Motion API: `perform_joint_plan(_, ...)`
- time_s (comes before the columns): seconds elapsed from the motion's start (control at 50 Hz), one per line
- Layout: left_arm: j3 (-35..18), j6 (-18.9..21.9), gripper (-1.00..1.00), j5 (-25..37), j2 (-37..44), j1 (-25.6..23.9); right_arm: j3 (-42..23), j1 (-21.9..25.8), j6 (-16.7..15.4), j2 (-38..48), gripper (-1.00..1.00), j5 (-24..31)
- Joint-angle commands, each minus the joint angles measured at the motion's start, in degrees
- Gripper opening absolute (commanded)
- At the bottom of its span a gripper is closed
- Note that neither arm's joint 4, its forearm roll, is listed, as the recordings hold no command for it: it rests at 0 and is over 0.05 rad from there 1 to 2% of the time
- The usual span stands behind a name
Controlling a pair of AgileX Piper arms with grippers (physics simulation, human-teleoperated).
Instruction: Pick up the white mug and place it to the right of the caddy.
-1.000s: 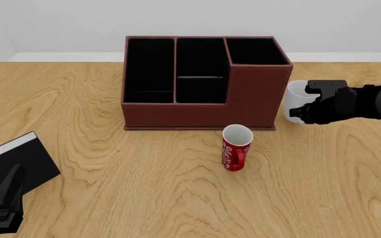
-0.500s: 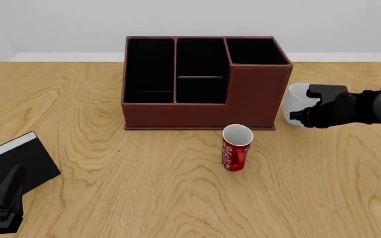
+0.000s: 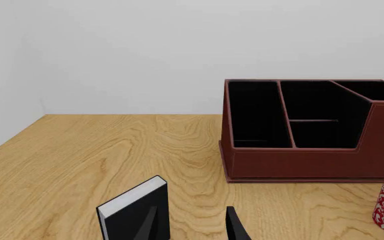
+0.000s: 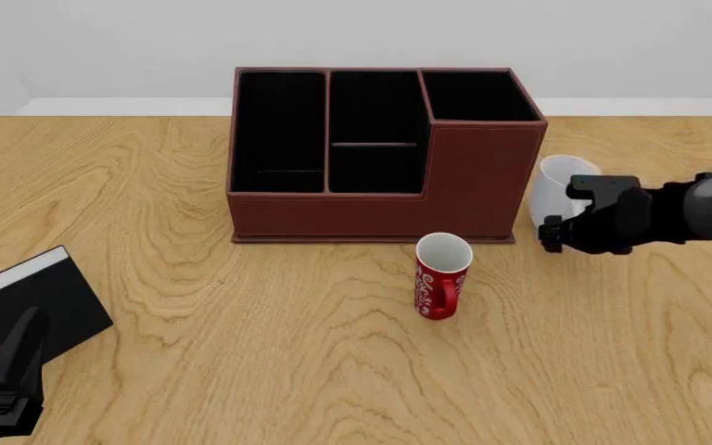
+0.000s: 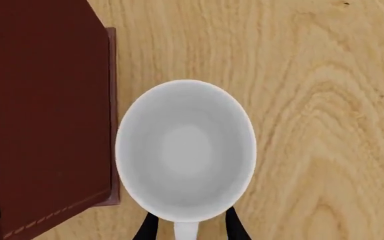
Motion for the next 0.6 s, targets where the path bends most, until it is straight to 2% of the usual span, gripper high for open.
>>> perform_joint_plan(0.02, 0.0, 0.0, 1.0, 0.0, 0.0, 0.0, 0.3, -0.1, 0.2, 1.2, 1.0, -0.4)
perform_joint_plan(0.6, 0.0, 0.0, 1.0, 0.0, 0.0, 0.0, 3.4, 0.2, 0.2, -4.3, 1.0, -0.5)
